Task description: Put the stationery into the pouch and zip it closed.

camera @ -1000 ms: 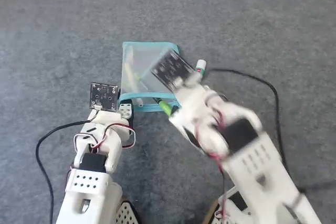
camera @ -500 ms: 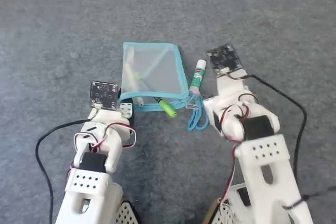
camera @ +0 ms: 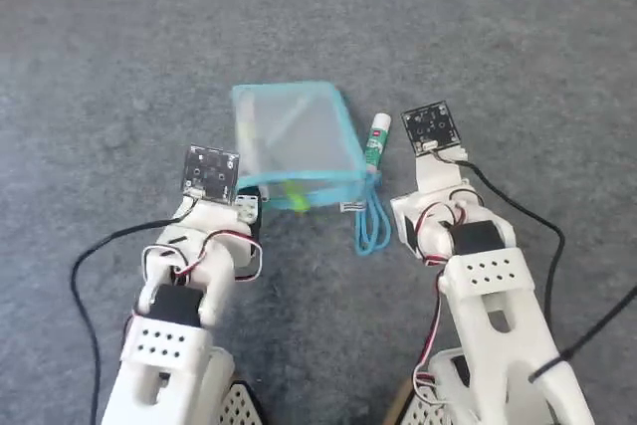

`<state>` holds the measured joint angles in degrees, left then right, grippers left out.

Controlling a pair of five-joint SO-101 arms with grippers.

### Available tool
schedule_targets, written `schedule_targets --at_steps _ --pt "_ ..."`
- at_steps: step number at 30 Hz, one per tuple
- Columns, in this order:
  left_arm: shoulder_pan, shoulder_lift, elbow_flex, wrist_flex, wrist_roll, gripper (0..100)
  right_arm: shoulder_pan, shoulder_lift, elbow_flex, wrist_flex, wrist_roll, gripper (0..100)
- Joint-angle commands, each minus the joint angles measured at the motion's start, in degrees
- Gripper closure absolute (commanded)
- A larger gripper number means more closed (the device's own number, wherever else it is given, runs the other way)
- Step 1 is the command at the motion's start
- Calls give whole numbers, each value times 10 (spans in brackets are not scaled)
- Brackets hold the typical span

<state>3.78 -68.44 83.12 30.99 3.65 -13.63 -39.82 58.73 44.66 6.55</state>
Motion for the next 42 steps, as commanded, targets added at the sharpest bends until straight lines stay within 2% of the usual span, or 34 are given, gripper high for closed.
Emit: schedule_targets --at_steps 1,3,5,6,8,10,12,14,16,18,19,21,23,25,27,29,31,33,35,37,39,42 --pt "-121 -11 -51 -36 18 988 -2 -4 -7 -5 0 836" --pt "-95 -10 -30 -22 55 988 -5 -2 -7 -7 0 836" --pt "-18 -15 -5 -8 19 988 -6 -2 -7 -9 0 836" --pt "-2 -16 0 -9 -11 988 -6 -2 -7 -8 0 836" --pt "-34 -16 -23 -9 -40 988 -3 -2 -7 -5 0 836" --pt "-89 -11 -41 -9 -4 988 -2 -2 -7 -5 0 836" --pt "-74 -11 -29 -1 31 988 -6 -2 -7 -5 0 836" --pt "-25 -16 -11 2 6 988 -6 -2 -7 -7 0 836" --pt "-52 -16 -33 3 -27 988 -5 -1 -7 -5 0 836" --pt "-104 -11 -57 4 -11 988 -3 -1 -7 -5 0 836" --pt "-107 -11 -56 5 7 988 -3 -1 -7 -5 0 836" --pt "-64 -11 -27 6 17 988 -5 -1 -7 -7 0 836" --pt "-41 -16 -21 4 -19 988 -6 -1 -7 -6 0 836" --pt "-100 -15 -51 4 -28 988 -5 -1 -7 -5 0 836" --pt "-135 -11 -58 5 16 988 -6 -1 -7 -5 0 836" --pt "-87 -11 -23 11 25 988 -6 -1 -9 -5 0 836" --pt "-36 -16 -11 11 -25 988 -6 -1 -9 -5 0 836" --pt "-87 -16 -47 10 -38 988 -6 -1 -11 5 0 836" --pt "-149 -11 -66 10 5 988 -6 0 -21 19 -2 836" --pt "-129 -11 -38 11 25 988 -6 3 -40 35 -3 836" --pt "-70 -15 -15 11 -7 988 -6 26 -71 55 -4 836" --pt "-75 -12 -32 8 -6 988 -2 90 -129 78 -4 836"
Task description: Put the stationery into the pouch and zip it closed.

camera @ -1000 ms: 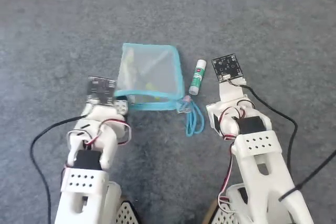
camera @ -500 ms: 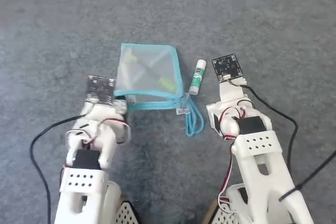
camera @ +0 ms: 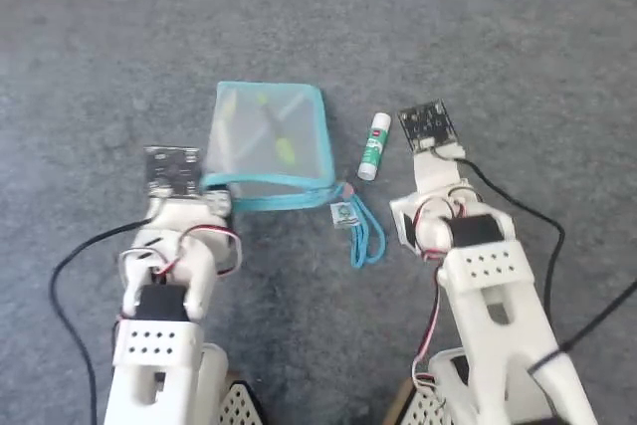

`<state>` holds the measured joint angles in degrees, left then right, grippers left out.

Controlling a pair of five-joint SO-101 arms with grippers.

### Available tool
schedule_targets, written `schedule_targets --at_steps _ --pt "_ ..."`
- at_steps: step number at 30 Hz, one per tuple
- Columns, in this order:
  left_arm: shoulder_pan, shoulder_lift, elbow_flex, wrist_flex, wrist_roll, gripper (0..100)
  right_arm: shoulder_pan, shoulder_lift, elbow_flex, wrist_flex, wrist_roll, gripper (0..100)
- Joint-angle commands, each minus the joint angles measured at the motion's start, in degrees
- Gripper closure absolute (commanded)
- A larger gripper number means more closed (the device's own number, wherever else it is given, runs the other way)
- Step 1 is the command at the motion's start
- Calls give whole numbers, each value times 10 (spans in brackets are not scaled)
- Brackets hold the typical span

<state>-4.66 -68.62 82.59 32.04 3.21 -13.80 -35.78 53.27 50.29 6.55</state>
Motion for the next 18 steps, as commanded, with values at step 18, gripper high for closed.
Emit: schedule_targets --at_steps 18 --pt "11 -9 19 -47 11 988 -20 493 -453 10 -128 833"
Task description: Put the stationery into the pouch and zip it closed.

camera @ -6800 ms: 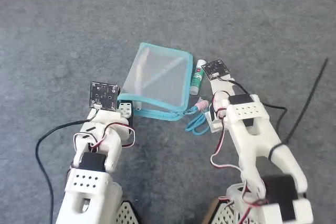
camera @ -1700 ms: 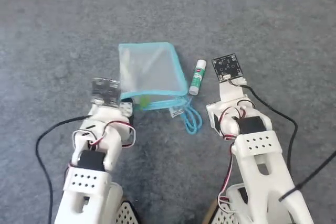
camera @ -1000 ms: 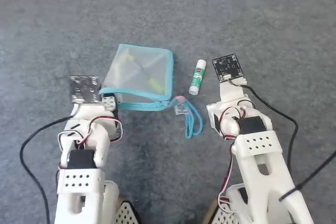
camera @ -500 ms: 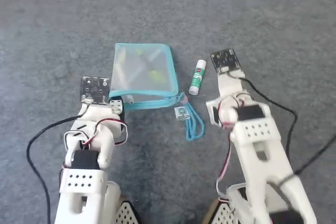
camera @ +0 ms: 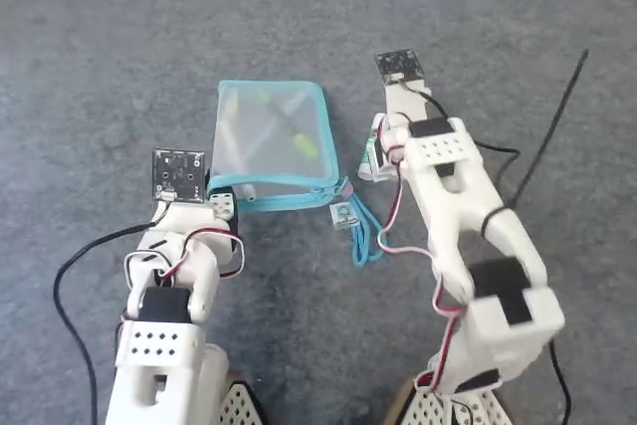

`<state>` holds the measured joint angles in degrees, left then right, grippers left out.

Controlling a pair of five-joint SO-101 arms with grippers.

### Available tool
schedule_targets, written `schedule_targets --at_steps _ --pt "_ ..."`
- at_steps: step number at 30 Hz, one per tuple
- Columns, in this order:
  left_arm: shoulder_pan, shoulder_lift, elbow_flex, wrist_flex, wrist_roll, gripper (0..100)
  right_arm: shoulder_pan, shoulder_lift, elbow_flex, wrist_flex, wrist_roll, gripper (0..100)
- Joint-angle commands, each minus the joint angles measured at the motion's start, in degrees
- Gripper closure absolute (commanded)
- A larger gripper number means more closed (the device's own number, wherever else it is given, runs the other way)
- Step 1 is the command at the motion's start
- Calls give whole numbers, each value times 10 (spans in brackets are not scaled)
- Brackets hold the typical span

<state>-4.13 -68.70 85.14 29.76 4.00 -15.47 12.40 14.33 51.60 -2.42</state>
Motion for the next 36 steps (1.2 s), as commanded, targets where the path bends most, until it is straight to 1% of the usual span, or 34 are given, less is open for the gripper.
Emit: schedule_targets --at_steps 1,7,10,15,21,25,31,36 --pt "6 -8 -7 -25 4 988 -3 21 -74 -4 -47 833" --pt "49 -8 -4 -23 3 988 -7 69 -124 -7 -59 833" --pt "58 -8 -4 -23 3 988 -4 102 -143 -7 -59 834" --pt "55 -8 -4 -24 3 988 -7 125 -167 3 -59 835" --pt "54 -8 -4 -24 3 988 7 58 -198 77 -61 835" --pt "54 -8 -4 -24 3 988 -7 29 -207 63 -97 835" --pt "41 -9 -4 -24 3 988 -58 87 -215 45 -101 834" --pt "32 -9 -4 -24 3 988 -58 160 -234 51 -103 835"
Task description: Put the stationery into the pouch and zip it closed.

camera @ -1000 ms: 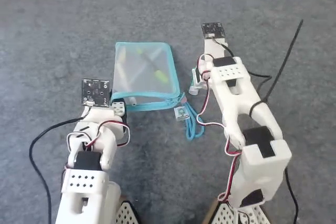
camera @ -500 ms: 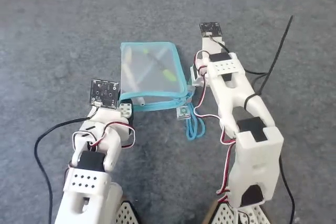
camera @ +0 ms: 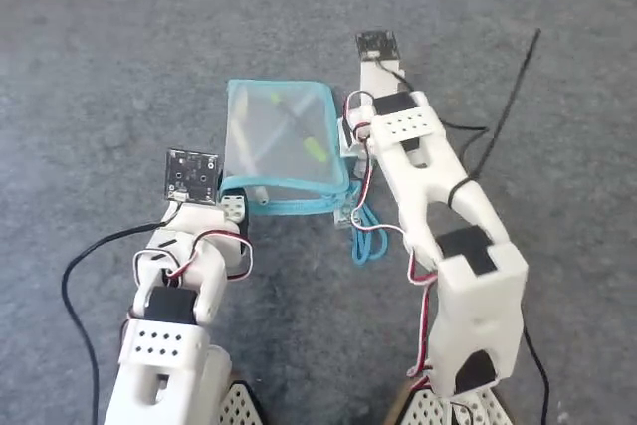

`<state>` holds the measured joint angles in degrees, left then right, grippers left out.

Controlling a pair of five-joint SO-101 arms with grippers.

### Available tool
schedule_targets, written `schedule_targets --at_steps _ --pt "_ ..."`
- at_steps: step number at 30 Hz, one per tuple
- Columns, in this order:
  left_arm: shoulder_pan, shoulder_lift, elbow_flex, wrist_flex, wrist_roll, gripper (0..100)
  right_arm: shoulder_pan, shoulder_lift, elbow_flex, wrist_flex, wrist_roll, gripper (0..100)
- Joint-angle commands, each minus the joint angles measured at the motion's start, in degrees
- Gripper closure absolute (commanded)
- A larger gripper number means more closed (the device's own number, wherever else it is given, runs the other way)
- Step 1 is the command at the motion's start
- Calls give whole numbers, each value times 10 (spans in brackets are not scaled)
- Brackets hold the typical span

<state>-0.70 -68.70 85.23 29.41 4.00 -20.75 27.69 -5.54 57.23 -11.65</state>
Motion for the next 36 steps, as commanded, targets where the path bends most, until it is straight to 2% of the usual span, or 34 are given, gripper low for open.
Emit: schedule_targets --at_steps 1,6,13,16,25,32,36 --pt "-3 -9 -5 -20 3 988 -3 18 -36 -6 -11 836" --pt "-3 -9 -5 -19 3 988 10 47 -38 -3 -7 837" --pt "-3 -9 -5 -19 3 988 13 37 -44 106 -5 834" --pt "-3 -9 -4 -19 3 988 10 36 -44 130 33 833" --pt "-3 -12 1 -18 3 988 32 37 -44 98 42 840" --pt "-3 -12 1 -19 3 988 44 40 -44 74 47 878" --pt "-3 -12 1 -19 3 988 55 39 -43 80 47 992"
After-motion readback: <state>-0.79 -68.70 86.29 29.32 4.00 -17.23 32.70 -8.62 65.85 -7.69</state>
